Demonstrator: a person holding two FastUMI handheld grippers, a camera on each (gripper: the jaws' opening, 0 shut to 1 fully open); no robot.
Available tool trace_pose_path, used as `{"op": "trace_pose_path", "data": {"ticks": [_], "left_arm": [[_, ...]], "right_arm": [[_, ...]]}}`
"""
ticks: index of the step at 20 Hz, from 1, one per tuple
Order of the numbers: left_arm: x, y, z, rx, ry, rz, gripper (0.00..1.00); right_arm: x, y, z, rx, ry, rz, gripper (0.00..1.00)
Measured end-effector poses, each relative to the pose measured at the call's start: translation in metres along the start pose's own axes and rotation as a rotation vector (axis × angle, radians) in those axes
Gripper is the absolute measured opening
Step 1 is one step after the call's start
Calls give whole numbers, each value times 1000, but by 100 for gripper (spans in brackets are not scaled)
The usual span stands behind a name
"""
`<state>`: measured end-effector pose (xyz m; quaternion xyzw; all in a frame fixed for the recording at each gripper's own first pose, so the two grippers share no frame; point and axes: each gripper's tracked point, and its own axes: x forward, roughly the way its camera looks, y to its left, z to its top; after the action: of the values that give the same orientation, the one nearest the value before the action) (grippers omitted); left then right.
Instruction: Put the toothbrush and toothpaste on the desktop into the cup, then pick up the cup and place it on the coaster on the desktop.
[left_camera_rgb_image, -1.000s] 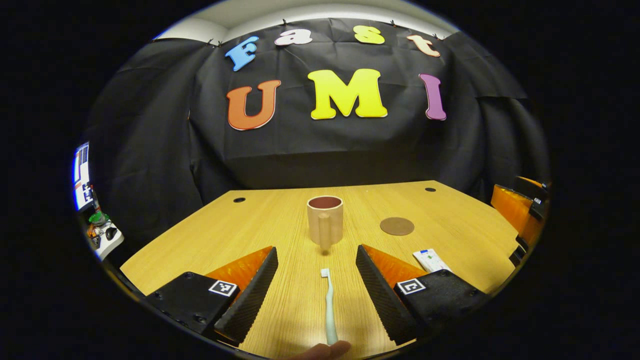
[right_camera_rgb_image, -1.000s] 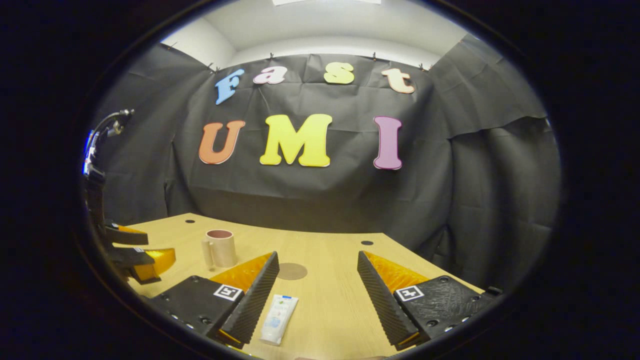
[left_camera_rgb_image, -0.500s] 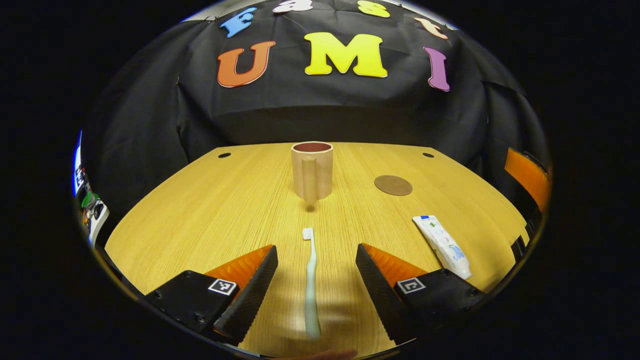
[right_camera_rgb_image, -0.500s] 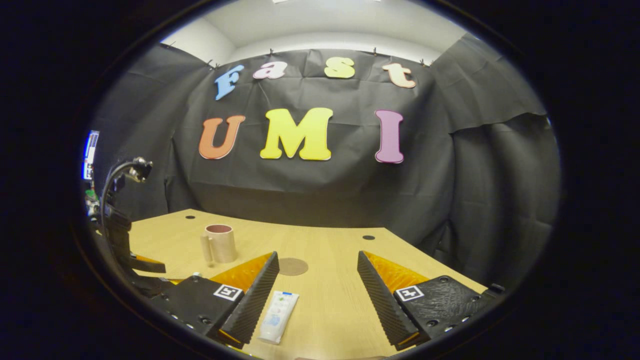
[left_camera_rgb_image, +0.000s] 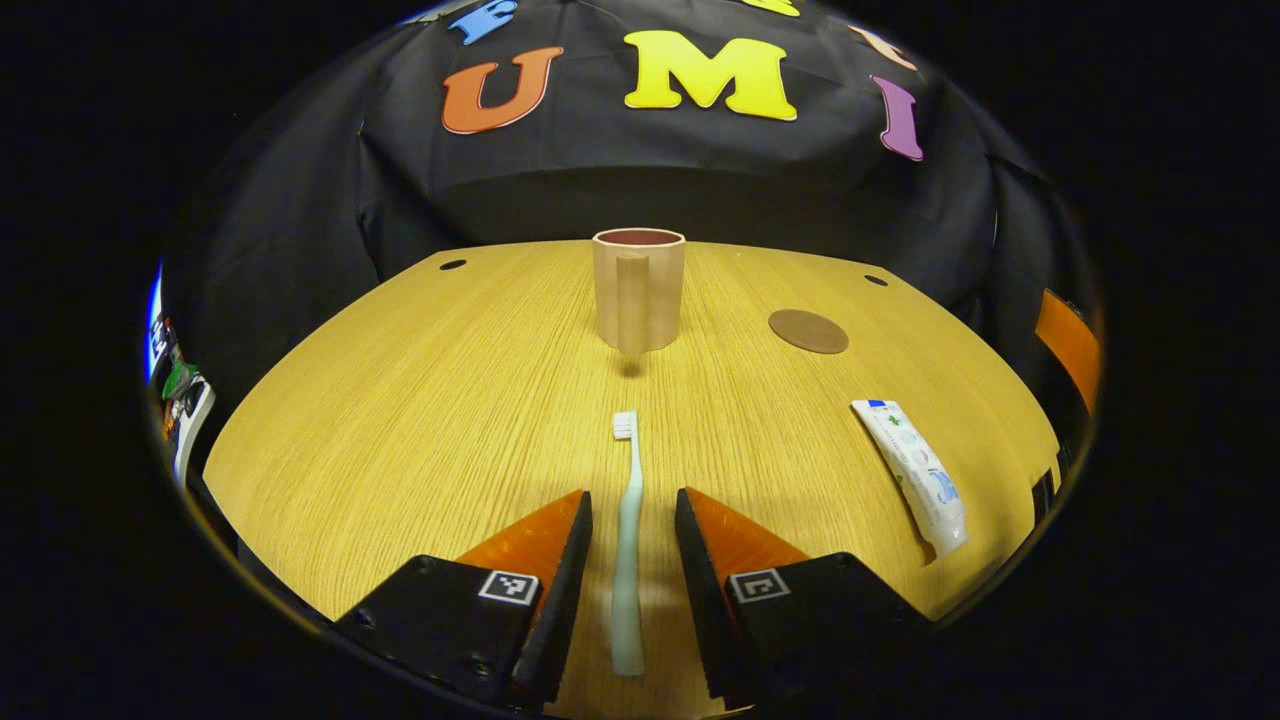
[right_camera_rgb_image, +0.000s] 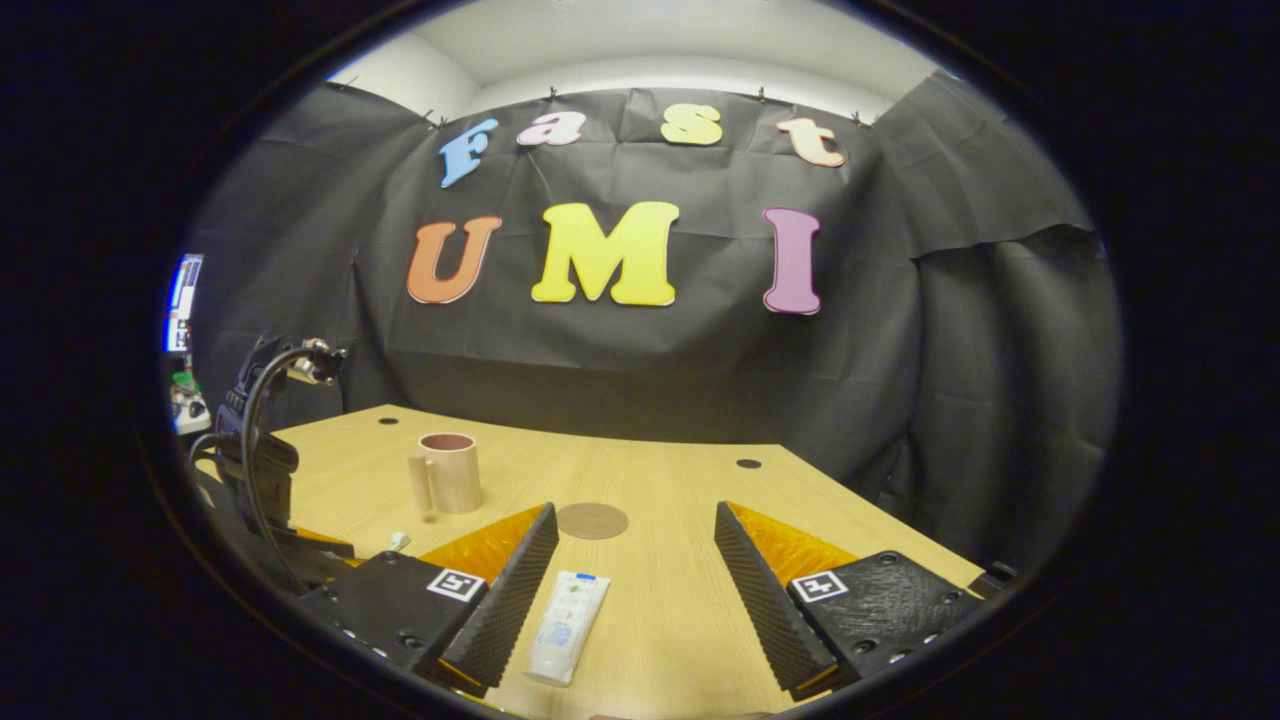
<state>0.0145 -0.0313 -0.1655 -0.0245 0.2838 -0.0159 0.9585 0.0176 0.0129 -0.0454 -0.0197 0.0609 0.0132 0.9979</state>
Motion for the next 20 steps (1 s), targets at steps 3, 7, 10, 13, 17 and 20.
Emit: {"op": "trace_pose_path", "data": {"ticks": [3, 7, 10, 13, 17, 20], "left_arm": [[2, 4, 0, 7, 6, 18, 41], [1, 3, -1, 10, 5, 17, 36], [0, -5, 2, 10, -3, -17, 36], [-1, -9, 6, 24, -18, -27, 36], [2, -8, 1, 10, 2, -32, 36], [3, -8, -1, 18, 7, -33, 37]], "right_arm": [[1, 0, -2, 13, 6, 5, 95], [2, 2, -6, 2, 17, 9, 95], [2, 5, -6, -6, 20, 15, 98], [3, 9, -10, -14, 26, 22, 97], [4, 12, -14, -23, 36, 28, 95], [4, 12, -15, -22, 40, 29, 98]]}}
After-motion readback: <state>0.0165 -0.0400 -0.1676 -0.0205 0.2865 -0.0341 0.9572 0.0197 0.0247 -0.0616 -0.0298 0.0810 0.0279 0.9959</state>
